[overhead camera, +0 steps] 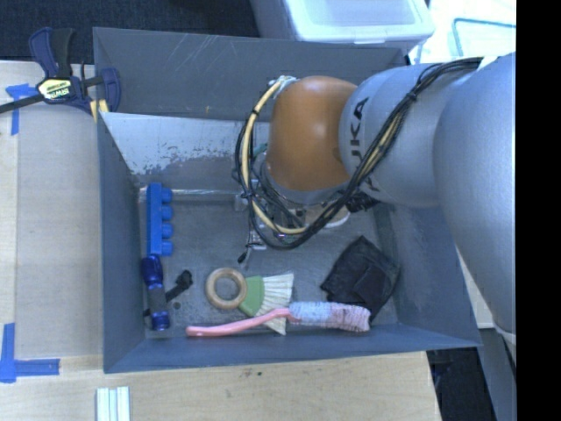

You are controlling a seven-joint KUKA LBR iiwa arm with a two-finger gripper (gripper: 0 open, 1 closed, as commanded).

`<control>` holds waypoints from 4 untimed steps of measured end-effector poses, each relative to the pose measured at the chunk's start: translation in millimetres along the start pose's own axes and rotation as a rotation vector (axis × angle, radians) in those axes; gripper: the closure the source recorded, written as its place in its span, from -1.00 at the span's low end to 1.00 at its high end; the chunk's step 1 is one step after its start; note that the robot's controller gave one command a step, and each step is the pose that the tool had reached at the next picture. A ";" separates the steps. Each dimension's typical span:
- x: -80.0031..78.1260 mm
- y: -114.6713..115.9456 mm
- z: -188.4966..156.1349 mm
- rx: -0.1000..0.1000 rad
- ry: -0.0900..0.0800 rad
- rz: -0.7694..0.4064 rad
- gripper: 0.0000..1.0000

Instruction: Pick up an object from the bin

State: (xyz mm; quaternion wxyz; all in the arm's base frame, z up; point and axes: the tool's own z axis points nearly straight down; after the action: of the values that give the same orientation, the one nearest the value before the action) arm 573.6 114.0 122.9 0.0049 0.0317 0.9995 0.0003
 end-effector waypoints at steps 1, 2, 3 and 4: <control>38.6 25.9 19.2 -0.004 0.005 -0.026 -1.00; 35.7 21.5 19.2 -0.004 0.001 -0.039 -1.00; 73.6 56.1 -66.0 -0.004 -0.001 -0.176 -1.00; 37.5 8.2 23.5 0.000 0.005 -0.146 -1.00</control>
Offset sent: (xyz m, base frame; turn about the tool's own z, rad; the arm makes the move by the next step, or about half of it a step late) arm -0.0240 -0.0266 -0.0372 -0.1761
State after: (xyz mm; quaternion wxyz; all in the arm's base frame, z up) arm 537.0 124.5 99.0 0.0026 -0.0412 0.9991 -0.0002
